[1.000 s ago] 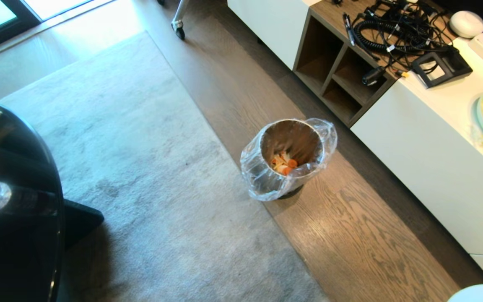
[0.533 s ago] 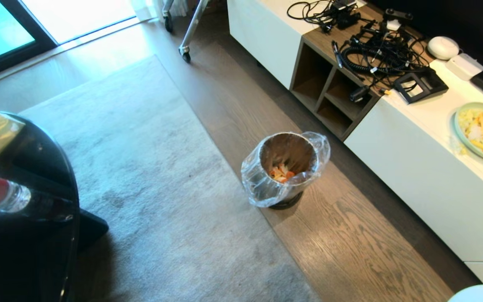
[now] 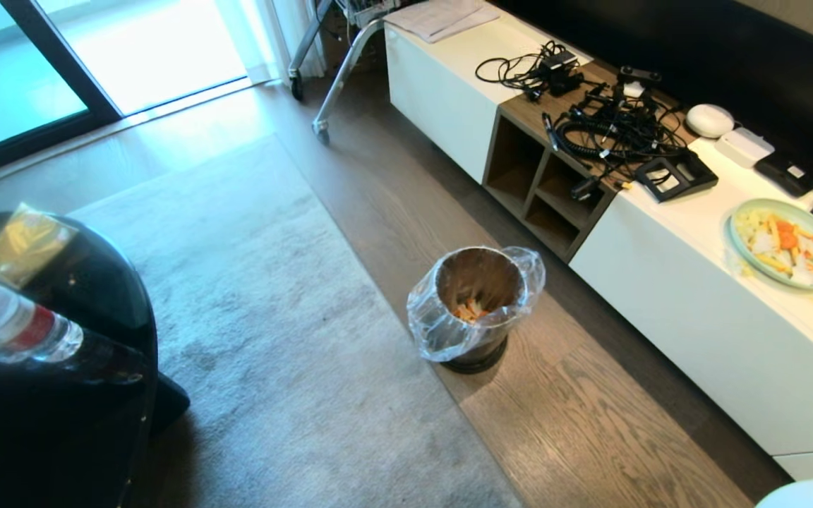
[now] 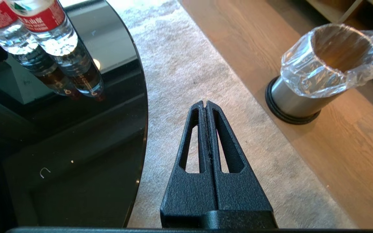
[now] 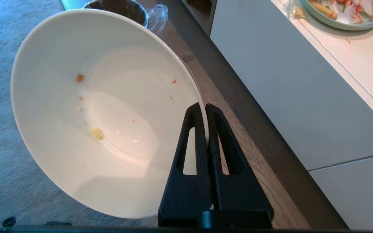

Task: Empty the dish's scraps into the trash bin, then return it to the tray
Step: Put the bowl back to the table

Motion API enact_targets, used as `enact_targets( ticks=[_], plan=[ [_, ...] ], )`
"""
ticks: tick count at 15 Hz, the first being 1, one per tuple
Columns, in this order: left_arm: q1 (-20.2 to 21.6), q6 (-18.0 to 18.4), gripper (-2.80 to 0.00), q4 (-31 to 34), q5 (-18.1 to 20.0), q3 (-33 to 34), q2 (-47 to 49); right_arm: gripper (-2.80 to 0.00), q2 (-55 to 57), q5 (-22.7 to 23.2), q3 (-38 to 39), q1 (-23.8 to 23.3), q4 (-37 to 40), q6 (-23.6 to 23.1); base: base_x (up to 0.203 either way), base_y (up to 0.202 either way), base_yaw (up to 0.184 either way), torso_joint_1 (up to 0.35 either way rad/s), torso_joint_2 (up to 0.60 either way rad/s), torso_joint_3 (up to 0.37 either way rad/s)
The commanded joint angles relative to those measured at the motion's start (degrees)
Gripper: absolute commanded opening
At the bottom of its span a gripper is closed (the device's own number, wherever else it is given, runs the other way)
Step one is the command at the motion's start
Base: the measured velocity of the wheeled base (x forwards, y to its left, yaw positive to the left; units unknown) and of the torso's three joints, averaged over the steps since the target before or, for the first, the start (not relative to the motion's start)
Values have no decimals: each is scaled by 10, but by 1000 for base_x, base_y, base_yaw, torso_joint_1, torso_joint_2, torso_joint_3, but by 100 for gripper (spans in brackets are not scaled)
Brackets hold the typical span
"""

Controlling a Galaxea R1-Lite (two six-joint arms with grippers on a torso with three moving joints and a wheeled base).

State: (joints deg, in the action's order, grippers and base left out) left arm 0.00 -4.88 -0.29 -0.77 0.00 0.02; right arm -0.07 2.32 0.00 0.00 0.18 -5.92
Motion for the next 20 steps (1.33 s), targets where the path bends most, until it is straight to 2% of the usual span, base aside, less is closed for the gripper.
enact_targets(
  ticks=[1,20],
  plan=[
    [0,0,-280,-1,0,0,0,-280,1,1,0,0,0,-1,0,0,0,0,10,198],
    [0,0,-280,-1,0,0,0,-280,1,1,0,0,0,-1,0,0,0,3,1,204]
  ],
)
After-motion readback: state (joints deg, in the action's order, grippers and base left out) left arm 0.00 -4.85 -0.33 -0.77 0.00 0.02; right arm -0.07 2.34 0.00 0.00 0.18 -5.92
